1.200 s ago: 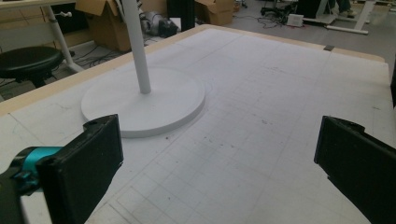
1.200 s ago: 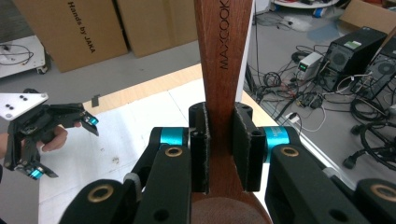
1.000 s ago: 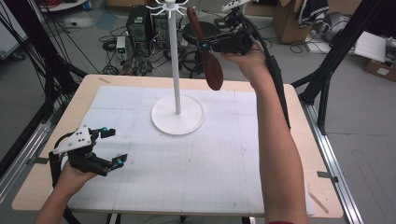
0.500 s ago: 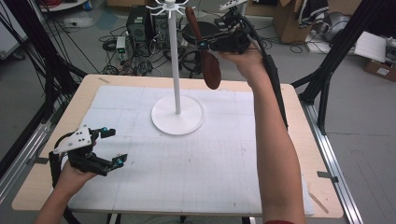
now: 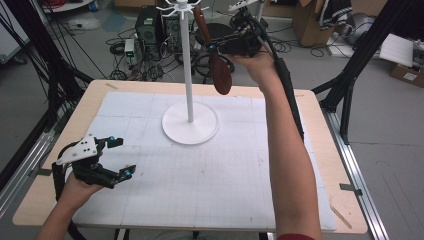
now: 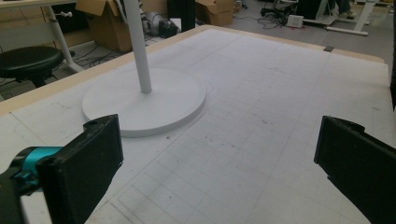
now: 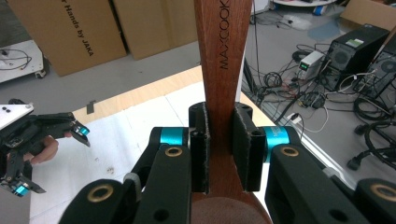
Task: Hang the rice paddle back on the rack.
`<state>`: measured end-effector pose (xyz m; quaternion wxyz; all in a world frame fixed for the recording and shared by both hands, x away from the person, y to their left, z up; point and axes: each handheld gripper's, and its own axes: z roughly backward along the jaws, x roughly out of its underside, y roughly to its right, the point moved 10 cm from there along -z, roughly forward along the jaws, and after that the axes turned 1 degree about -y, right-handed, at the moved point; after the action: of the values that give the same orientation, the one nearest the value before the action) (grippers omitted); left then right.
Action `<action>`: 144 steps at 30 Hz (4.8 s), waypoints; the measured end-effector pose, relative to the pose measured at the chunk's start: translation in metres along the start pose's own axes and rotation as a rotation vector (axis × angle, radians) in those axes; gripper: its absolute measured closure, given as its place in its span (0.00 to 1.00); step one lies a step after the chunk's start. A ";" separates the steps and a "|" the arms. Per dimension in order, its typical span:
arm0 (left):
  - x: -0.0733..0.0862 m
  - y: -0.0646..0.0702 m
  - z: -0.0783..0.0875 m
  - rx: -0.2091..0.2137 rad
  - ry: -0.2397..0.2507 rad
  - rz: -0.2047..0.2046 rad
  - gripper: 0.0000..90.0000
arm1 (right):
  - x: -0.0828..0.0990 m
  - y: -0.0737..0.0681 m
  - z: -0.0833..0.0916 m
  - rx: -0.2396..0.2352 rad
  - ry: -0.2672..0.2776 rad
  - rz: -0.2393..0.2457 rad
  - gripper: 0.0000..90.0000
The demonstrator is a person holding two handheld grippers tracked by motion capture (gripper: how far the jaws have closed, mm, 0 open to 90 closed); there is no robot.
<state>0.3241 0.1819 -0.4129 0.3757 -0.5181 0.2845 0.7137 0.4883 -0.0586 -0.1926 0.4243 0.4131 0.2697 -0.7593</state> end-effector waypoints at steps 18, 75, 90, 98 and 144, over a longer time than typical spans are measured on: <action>0.000 0.000 0.000 0.002 0.003 0.002 0.02 | 0.000 0.001 -0.010 0.018 -0.002 0.006 0.87; -0.004 -0.001 0.003 0.014 0.038 0.030 0.02 | 0.080 -0.073 0.015 -0.049 0.150 0.105 0.00; -0.005 -0.005 0.004 -0.005 0.039 0.034 0.02 | 0.120 -0.083 0.028 -0.020 0.187 0.080 0.00; -0.006 -0.006 0.005 -0.009 0.053 0.052 0.02 | 0.156 -0.078 0.036 0.009 0.198 0.018 0.01; -0.011 -0.006 0.004 -0.021 0.066 0.043 0.02 | 0.268 -0.068 0.042 0.167 0.166 -0.117 0.01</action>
<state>0.3294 0.1857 -0.4018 0.3454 -0.5390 0.3005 0.7071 0.3320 -0.1699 -0.3962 0.3198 0.4920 0.2632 -0.7658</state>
